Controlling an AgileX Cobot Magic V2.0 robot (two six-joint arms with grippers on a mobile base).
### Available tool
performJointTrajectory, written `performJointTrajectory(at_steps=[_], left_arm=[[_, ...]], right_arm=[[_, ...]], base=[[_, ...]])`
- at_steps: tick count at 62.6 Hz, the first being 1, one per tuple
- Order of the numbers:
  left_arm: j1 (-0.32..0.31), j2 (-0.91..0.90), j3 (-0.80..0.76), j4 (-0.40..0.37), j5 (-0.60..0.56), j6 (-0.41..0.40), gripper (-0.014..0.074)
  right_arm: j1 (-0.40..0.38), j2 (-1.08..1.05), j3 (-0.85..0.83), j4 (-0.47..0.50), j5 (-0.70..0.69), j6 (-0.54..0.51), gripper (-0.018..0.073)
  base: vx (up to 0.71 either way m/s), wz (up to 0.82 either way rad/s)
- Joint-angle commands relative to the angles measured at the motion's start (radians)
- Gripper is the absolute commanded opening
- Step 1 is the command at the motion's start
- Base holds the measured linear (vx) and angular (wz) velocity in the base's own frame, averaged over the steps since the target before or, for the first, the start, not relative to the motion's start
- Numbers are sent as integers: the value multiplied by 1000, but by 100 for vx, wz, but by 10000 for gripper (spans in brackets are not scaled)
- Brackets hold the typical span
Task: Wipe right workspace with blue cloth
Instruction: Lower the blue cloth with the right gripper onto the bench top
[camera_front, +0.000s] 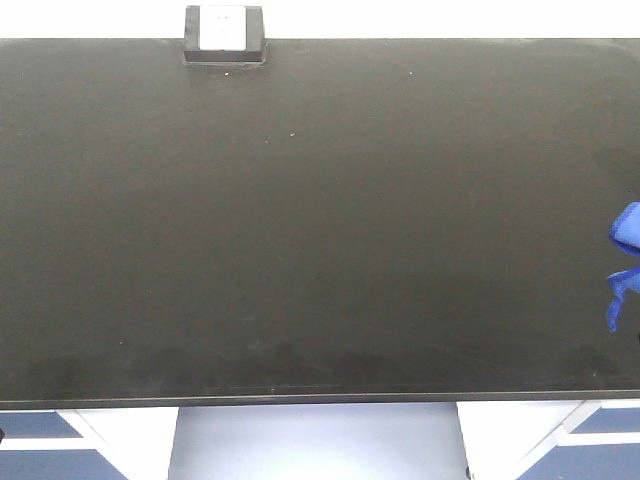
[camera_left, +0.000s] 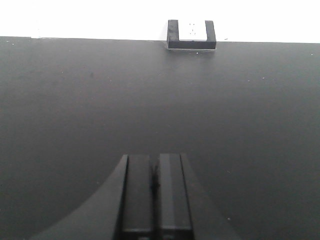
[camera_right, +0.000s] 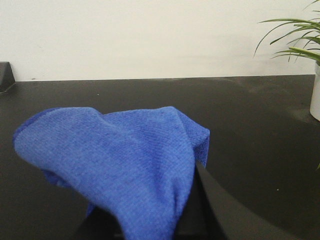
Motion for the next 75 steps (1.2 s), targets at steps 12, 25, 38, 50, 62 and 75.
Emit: performJointTrajectory(at_steps=[12,25,38,50,62,75], left_arm=[[-4,-16,30,1,-79,-8,-6],[-4,-16,30,1,-79,-8,-6],[-4,-16,30,1,-79,-8,-6],[-4,-16,30,1,-79,-8,-6],[-4,-16,30,1,-79,-8,-6],[-4,-16,30,1,-79,-8,-6]], right_arm=[[-4,13,-33,3,-71,-8,2],[-4,13,-33,3,-66,-6,2],[-4,13,-33,27,-66,22,2],[-5,41,-73,37,44,17,2],[-5,275,-200,22,141,17,2],[-5,618,-326,22,142,15,2]], base=[[0,0],[0,0],[0,0],[0,0],[0,0],[0,0]])
